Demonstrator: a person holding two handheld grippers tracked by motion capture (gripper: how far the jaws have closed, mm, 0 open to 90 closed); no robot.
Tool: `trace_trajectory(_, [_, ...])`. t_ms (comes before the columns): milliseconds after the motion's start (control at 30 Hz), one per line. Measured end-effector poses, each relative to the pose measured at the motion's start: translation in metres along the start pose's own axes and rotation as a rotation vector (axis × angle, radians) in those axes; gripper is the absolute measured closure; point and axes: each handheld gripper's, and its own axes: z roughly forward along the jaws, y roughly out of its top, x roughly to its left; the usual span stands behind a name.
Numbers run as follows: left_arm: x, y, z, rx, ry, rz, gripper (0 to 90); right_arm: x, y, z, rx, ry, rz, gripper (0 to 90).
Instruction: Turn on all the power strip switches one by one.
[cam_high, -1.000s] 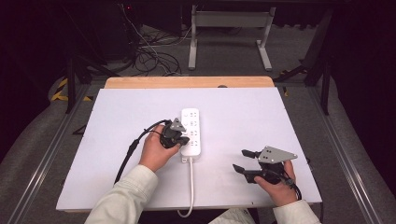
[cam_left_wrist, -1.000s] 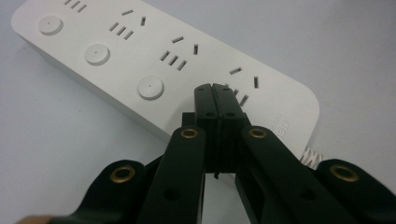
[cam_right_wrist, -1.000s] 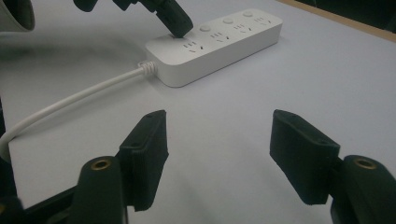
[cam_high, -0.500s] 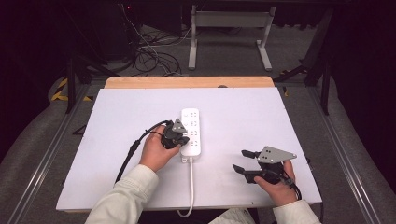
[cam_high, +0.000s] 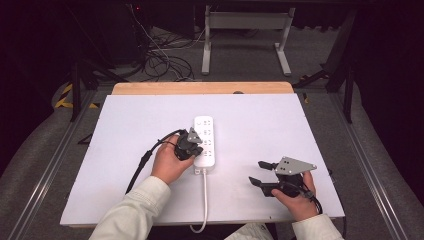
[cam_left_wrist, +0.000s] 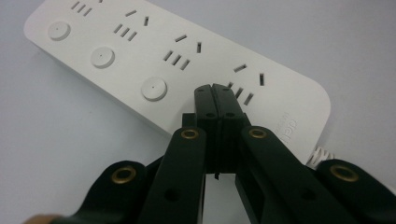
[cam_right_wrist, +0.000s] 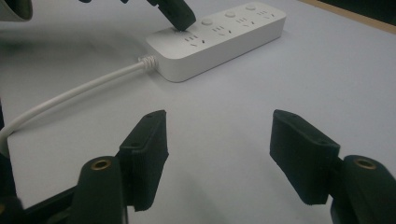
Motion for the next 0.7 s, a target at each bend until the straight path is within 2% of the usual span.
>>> trace_trajectory(33, [-0.001,0.005,-0.006,-0.036,-0.013,0.015,90.0,0.0,0.0,-0.001,-0.004,-0.001,0.002,37.6])
trace_trajectory(67, [-0.001,0.005,-0.006,-0.036,-0.013,0.015,90.0,0.0,0.0,-0.001,-0.004,-0.001,0.002,37.6])
trace_trajectory(100, [-0.002,0.012,-0.012,-0.058,0.002,0.029,90.0,-0.001,0.0,-0.001,-0.008,-0.001,0.005,37.6])
trace_trajectory(267, [-0.004,0.025,-0.017,-0.068,0.012,0.059,90.0,-0.001,0.0,-0.001,-0.007,0.002,0.006,37.6])
trace_trajectory(467, [0.0,0.031,-0.019,-0.082,0.005,0.039,90.0,-0.001,0.0,-0.001,-0.011,0.001,0.008,37.6])
trace_trajectory(700, [0.009,0.031,-0.014,-0.083,-0.001,0.011,90.0,-0.002,0.0,-0.002,-0.014,0.0,0.009,37.6])
